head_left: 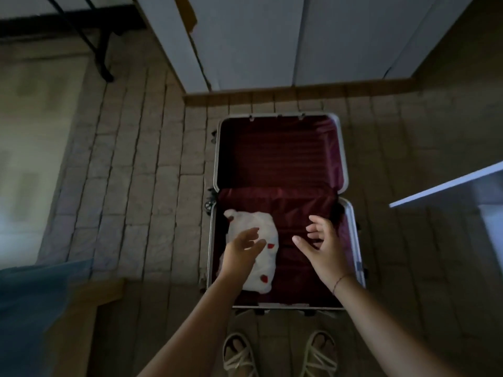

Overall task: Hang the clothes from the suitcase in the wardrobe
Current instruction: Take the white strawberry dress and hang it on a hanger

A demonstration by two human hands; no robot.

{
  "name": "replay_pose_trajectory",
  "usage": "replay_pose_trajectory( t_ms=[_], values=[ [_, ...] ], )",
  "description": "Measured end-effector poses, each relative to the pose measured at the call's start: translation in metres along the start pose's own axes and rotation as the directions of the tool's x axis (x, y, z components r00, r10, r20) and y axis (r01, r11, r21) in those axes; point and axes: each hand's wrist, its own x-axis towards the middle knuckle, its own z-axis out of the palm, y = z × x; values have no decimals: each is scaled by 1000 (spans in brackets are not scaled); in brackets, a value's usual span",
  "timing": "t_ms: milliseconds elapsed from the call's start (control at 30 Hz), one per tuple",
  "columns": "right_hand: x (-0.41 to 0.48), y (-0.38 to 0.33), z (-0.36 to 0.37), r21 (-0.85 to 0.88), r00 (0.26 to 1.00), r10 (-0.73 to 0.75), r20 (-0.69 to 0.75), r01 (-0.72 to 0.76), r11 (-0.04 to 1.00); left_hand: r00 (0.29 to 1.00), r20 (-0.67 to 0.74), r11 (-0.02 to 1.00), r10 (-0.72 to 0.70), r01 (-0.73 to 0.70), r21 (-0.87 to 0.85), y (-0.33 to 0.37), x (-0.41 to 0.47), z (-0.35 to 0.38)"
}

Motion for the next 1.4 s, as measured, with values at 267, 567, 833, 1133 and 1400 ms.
replay_pose_trajectory(
  t_ms=[267,567,833,1133,1400],
  values=[
    [77,175,111,-55,991,123,52,-120,991,984,-128,992,-124,119,-42,-178,124,37],
    [160,253,185,-63,987,158,5,-157,986,961,-206,975,-183,151,-163,-270,206,46],
    [129,222,185,71,949,289,130,-299,952,960,-196,972,-199,167,-167,-239,186,42],
    [56,70,72,158,980,200,20,-201,967,993,-65,984,-94,83,-160,-83,74,-5],
    [-41,-152,-55,222,994,5,-106,19,975,990,17,986,138,-136,-94,136,-80,-69]
  ],
)
